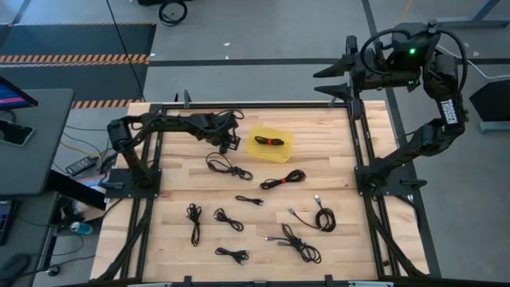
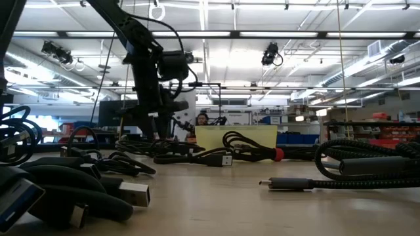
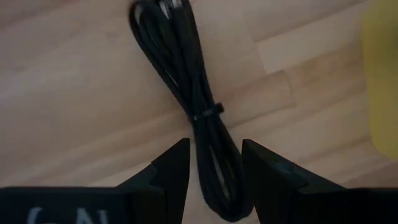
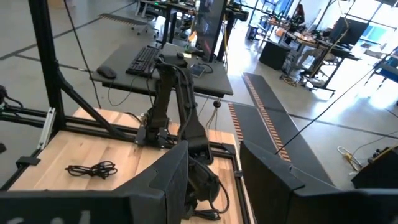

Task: Pick and place USB-C Cables
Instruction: Put the black charger cable into the yellow bin

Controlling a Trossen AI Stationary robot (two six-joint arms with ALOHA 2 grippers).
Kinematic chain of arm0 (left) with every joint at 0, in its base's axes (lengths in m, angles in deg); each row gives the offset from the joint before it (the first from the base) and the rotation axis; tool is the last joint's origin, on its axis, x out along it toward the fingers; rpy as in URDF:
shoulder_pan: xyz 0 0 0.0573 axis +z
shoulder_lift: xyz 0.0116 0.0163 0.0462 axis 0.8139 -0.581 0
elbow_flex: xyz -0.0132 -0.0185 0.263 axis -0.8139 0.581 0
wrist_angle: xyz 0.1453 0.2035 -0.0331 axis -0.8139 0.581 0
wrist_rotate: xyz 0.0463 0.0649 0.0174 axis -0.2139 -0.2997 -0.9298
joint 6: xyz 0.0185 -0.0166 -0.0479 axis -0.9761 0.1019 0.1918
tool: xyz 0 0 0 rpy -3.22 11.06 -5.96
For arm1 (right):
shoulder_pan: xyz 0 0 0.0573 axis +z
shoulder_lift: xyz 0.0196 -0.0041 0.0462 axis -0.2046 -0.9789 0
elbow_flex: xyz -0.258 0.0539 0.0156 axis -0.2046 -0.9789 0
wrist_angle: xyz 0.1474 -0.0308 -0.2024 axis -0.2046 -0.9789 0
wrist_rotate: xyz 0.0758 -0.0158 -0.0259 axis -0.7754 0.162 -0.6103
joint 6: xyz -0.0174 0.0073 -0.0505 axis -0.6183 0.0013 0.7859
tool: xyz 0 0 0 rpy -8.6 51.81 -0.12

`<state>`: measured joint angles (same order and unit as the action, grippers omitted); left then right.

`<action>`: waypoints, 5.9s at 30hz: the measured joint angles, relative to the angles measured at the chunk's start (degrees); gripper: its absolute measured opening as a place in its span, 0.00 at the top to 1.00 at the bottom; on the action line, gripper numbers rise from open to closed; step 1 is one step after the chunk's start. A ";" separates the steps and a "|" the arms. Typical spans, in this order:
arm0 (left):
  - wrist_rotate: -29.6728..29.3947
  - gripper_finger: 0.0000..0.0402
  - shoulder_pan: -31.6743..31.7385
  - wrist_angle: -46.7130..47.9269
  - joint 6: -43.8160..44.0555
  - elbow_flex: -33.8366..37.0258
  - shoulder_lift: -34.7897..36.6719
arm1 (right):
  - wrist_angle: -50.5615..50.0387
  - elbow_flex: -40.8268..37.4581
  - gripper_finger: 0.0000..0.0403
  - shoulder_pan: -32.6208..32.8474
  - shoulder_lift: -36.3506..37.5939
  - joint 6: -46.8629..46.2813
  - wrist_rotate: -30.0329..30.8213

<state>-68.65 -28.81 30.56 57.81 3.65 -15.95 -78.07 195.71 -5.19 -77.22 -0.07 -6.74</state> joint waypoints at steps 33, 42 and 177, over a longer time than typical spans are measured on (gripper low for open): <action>7.63 0.90 -4.33 0.45 -41.24 -10.00 15.13 | -0.53 0.02 0.62 0.00 0.00 -2.40 3.64; 15.59 0.90 -4.22 19.80 -61.77 -34.14 2.51 | -0.11 0.02 0.62 0.00 -0.02 -5.67 3.80; 12.61 0.67 -18.99 55.04 -41.01 -55.71 -27.95 | -10.91 0.00 0.62 1.24 0.00 -4.04 3.32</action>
<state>-56.04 -47.80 85.59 16.80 -52.06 -43.90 -88.98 195.71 -3.95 -77.22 -4.11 -3.42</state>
